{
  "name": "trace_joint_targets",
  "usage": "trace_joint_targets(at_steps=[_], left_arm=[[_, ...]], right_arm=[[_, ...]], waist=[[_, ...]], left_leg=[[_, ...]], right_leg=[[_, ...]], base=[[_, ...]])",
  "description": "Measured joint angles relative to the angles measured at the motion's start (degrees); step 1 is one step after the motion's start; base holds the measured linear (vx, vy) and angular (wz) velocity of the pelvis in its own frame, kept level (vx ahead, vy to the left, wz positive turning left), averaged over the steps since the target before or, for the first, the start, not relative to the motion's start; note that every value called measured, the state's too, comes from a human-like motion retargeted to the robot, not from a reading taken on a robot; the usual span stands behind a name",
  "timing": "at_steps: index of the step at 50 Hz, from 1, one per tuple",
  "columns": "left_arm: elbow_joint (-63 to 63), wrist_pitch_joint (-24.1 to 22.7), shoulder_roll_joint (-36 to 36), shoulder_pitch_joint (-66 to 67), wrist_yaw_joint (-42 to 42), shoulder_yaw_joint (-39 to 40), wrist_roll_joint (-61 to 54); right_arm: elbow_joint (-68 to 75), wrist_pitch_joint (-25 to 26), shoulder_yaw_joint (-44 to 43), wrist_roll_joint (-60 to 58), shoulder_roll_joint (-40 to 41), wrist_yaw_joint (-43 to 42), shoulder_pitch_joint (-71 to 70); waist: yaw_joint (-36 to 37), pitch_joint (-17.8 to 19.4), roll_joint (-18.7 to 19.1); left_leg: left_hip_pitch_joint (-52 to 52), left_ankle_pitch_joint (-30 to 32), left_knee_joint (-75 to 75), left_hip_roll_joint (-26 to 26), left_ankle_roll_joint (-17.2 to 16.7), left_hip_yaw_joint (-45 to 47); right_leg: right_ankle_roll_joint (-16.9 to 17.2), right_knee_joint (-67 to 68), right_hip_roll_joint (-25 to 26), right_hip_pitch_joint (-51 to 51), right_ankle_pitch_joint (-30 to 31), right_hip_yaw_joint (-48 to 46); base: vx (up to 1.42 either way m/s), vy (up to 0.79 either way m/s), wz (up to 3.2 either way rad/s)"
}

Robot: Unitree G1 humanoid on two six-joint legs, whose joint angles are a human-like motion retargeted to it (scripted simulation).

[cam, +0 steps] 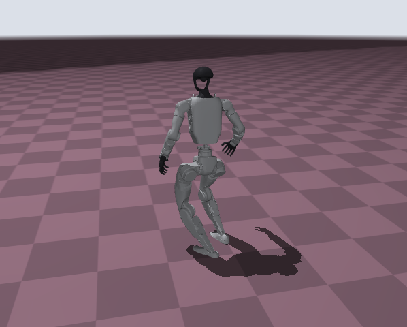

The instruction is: Dance

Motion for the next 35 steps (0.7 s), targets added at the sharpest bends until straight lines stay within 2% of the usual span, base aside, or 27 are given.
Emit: trace_joint_targets(at_steps=[2, 7, 11, 15, 17, 20, 23, 27, 30, 33, 35], left_arm=[[-1.42, -0.12, 1.03, -0.18, 0.4, -0.15, 1.69], [-7.02, -0.22, 4.04, 0.47, 0.73, 0.37, 5.18], [-13.26, -0.2, 6.55, 2.14, 0.3, 1.56, 7.27], [-20.66, 0.0, 8.52, 4.39, -0.39, 4.27, 7.73], [-24.76, 0.35, 9.06, 5.64, -0.63, 6.41, 6.94], [-30.15, 0.68, 9.03, 7.21, -0.18, 9.5, 5.68], [-34.3, 1.22, 8.14, 8.03, 1.05, 12.27, 4.44], [-37.84, 1.76, 7.02, 8.25, 3.43, 14.73, 3.46], [-37.35, 1.83, 6.09, 6.95, 5.49, 14.3, 3.15], [-35.54, 1.07, 4.99, 4.85, 8.23, 12.09, 3.05], [-35.21, 0.13, 4.63, 3.27, 10.66, 10.31, 3.32]], right_arm=[[-2.05, -0.46, 0.72, 0.22, -0.13, 0.16, -0.28], [-9.1, -1.85, 2.29, 0.97, -1.27, 1.07, 0.24], [-16.07, -2.71, 2.94, 1.48, -2.73, 2.21, 1.22], [-21.67, -3.43, 3.19, 2.07, -3.92, 3.04, 2.2], [-23.57, -3.65, 3.16, 2.59, -4.36, 3.12, 2.74], [-25.18, -3.82, 3.03, 3.6, -4.58, 2.63, 3.8], [-25.1, -3.69, 2.69, 4.15, -4.92, 2.06, 4.52], [-21.3, -2.92, 2.72, 3.96, -5.69, 1.15, 4.03], [-15.45, -2.75, 2.97, 3.27, -4.89, -0.63, 2.61], [-9.91, -3.21, 2.09, 2.82, -2.5, -3.94, 2.77], [-7.77, -3.88, 1.19, 2.71, -1.25, -6.14, 3.7]], waist=[[1.14, 0.14, -0.64], [4.29, 0.41, -2.34], [7.1, -0.01, -2.84], [10.28, -0.72, -1.6], [12.81, -0.76, 0.47], [16.89, -0.86, 3.79], [18.48, -1.9, 5.73], [18.43, -3.33, 8.05], [16.31, -3.69, 10.05], [12.6, -4.16, 10.89], [9.95, -4.28, 10.89]], left_leg=[[-2.28, -0.49, 2.5, 0.68, 0.42, 0.56], [-7.08, -1.51, 8.34, 1.8, 1.39, 0.38], [-10.26, -1.88, 12.3, 3.14, 1.59, -0.99], [-13.95, -1.46, 16.66, 6.18, 0.69, -3.23], [-16.09, 0.08, 19.95, 9.15, -1.56, -5.47], [-19.92, 1.66, 25.94, 11.16, -7.05, -11.59], [-21.1, 1.68, 33.55, 15.23, -7.45, -11.27], [-18.08, 0.02, 41.58, 19.43, -7.0, -9.85], [-11.65, -1.88, 41.71, 20.13, -7.2, -8.62], [-3.99, -1.78, 34.61, 16.85, -7.8, -7.19], [0.77, -0.94, 27.4, 12.93, -8.48, -6.74]], right_leg=[[-1.94, 2.88, -2.86, -2.08, -0.62, -2.69], [-2.98, 8.6, -6.49, -3.81, -1.6, -5.37], [-4.06, 8.24, -7.67, -2.15, -4.43, -7.43], [-6.26, 4.06, -5.94, 0.23, -8.76, -10.63], [-7.53, 1.55, -3.17, 1.67, -8.94, -12.96], [-9.39, -0.63, 1.49, 2.99, -7.67, -15.47], [-11.05, -0.62, 2.78, 2.56, -7.77, -17.42], [-13.47, 0.93, 4.23, 1.5, -10.4, -19.16], [-14.19, 1.7, 4.99, 1.57, -10.73, -20.19], [-12.89, 1.15, 4.3, 1.92, -7.29, -20.05], [-10.41, 0.6, 3.73, 1.87, -3.02, -18.43]], base=[[-0.16, -0.03, -0.44], [-0.13, -0.07, -0.13], [-0.08, -0.11, 0.12], [-0.05, -0.13, 0.15], [-0.04, -0.13, -0.3], [-0.08, -0.15, -0.5], [-0.12, -0.12, 0.05], [-0.14, -0.07, 0.1], [-0.16, -0.02, 0.08], [-0.18, 0.01, 0.25], [-0.19, 0.03, 0.42]])
